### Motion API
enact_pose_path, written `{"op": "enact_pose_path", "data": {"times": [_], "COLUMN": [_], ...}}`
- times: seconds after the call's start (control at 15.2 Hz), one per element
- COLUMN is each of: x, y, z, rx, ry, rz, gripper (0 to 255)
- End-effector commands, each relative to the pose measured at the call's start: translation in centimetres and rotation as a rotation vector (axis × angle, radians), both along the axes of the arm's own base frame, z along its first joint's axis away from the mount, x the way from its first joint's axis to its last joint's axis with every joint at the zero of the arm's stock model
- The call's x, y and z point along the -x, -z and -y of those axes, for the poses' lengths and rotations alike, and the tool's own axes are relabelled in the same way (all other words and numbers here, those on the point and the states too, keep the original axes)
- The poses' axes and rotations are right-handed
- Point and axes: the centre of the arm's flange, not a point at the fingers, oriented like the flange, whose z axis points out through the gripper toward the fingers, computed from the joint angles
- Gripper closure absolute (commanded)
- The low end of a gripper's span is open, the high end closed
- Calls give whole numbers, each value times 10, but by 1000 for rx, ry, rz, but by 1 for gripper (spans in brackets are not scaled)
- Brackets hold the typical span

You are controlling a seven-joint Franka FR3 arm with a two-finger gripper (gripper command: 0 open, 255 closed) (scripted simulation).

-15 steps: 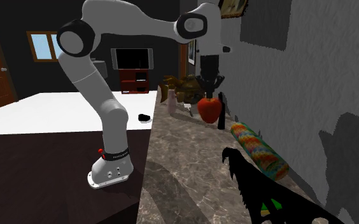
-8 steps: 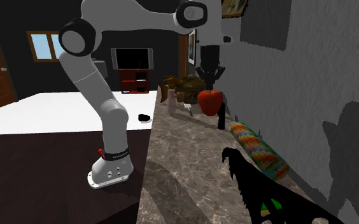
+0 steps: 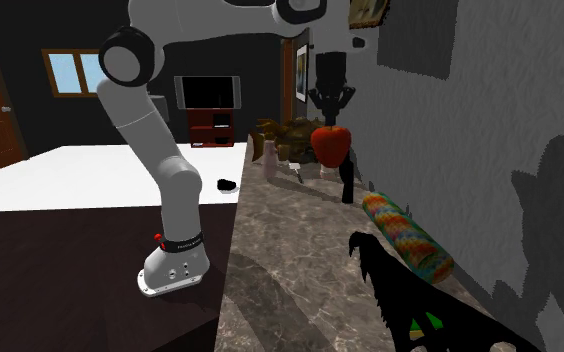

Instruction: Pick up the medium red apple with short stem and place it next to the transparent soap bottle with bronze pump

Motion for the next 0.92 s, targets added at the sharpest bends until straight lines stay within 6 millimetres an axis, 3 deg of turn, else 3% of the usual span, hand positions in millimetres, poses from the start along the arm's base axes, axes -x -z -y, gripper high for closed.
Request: {"op": "enact_pose_path", "data": {"times": [0.0,0.86], "x": [1,1], "y": [-11,-80], "z": [0,0], "rx": [0,0], "ry": [0,0], "rz": [0,0], "gripper": [255,255]}}
